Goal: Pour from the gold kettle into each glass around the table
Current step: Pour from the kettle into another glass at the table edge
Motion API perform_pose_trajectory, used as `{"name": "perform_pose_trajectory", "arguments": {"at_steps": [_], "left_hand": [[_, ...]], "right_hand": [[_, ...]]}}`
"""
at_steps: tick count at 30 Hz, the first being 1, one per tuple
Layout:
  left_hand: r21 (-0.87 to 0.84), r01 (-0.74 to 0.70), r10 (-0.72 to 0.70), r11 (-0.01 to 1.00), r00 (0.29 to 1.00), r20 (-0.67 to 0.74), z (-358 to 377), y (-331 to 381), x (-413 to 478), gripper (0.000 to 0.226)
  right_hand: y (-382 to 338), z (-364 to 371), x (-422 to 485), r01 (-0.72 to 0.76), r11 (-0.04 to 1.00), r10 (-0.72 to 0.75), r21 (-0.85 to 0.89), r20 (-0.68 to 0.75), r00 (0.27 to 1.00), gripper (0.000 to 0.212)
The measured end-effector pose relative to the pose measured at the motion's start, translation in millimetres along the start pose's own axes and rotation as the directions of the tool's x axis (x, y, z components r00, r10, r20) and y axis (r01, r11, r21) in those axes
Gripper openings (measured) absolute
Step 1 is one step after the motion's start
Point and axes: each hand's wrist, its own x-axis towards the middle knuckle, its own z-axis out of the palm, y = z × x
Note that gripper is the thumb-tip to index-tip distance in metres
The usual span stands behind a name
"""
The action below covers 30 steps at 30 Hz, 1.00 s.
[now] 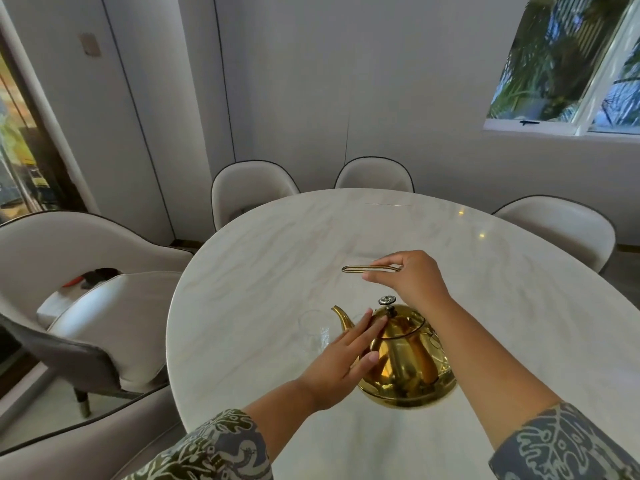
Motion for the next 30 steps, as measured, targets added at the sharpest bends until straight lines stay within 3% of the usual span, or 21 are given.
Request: {"name": "perform_pose_trajectory", "arguments": {"at_steps": [18, 30], "left_hand": [[-0.103, 0.063, -0.064, 0.993, 0.998, -0.010, -14, -35, 6, 0.047], [-0.217, 0.087, -0.090, 0.972, 0.996, -0.005, -16, -43, 15, 0.050]], "right_hand": [[-39, 49, 42, 0.071, 0.953, -0.006, -0.295, 0.216, 0.976, 0.031], [-49, 64, 58, 0.092, 0.920, 0.023, -0.382, 0.286, 0.958, 0.036]]}}
